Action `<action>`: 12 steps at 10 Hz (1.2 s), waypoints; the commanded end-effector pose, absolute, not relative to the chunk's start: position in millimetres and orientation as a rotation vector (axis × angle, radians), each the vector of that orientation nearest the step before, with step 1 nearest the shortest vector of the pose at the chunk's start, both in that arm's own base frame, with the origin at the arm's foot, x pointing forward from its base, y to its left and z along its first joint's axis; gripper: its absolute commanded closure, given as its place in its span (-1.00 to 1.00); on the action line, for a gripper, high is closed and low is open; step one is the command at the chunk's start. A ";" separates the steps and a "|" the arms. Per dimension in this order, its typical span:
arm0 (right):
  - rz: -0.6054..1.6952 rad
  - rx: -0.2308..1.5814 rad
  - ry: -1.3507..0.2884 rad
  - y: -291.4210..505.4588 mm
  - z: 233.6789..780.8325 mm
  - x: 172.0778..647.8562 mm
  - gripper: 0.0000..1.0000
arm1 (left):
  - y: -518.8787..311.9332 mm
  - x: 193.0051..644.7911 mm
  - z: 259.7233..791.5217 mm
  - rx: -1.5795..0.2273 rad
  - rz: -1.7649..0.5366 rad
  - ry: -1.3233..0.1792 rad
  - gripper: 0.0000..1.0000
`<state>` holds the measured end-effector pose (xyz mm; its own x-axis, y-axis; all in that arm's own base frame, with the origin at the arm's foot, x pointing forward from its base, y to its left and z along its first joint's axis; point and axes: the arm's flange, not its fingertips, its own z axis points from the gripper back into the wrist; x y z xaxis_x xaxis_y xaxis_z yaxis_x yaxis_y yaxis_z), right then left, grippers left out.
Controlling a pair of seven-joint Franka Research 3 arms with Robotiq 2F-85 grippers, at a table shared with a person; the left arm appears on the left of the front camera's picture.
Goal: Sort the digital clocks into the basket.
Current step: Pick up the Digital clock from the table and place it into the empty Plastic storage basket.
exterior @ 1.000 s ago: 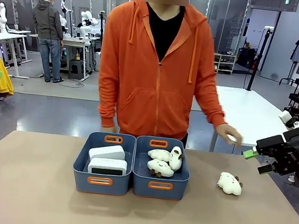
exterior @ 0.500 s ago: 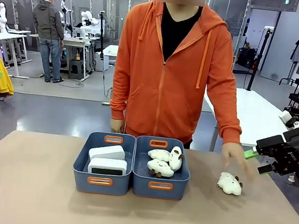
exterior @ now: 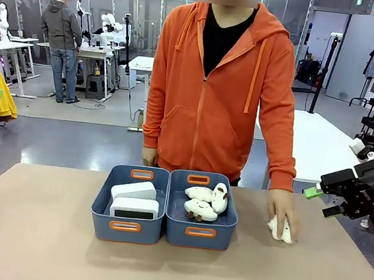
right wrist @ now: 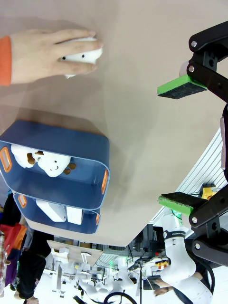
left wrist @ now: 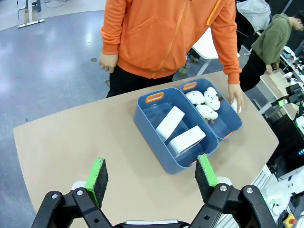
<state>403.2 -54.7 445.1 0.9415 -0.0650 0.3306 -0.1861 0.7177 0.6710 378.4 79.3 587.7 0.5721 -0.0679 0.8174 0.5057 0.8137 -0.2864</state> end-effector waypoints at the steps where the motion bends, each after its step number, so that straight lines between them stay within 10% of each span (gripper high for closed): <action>1: 0.068 0.758 -0.342 -53.2 446.4 403.6 -1.00 | 80.1 377.5 590.9 -0.538 -0.360 -0.900 -0.88; 12: 0.068 0.758 -0.342 -53.2 446.4 403.6 -1.00 | 80.1 377.5 590.9 -0.538 -0.360 -0.900 -0.88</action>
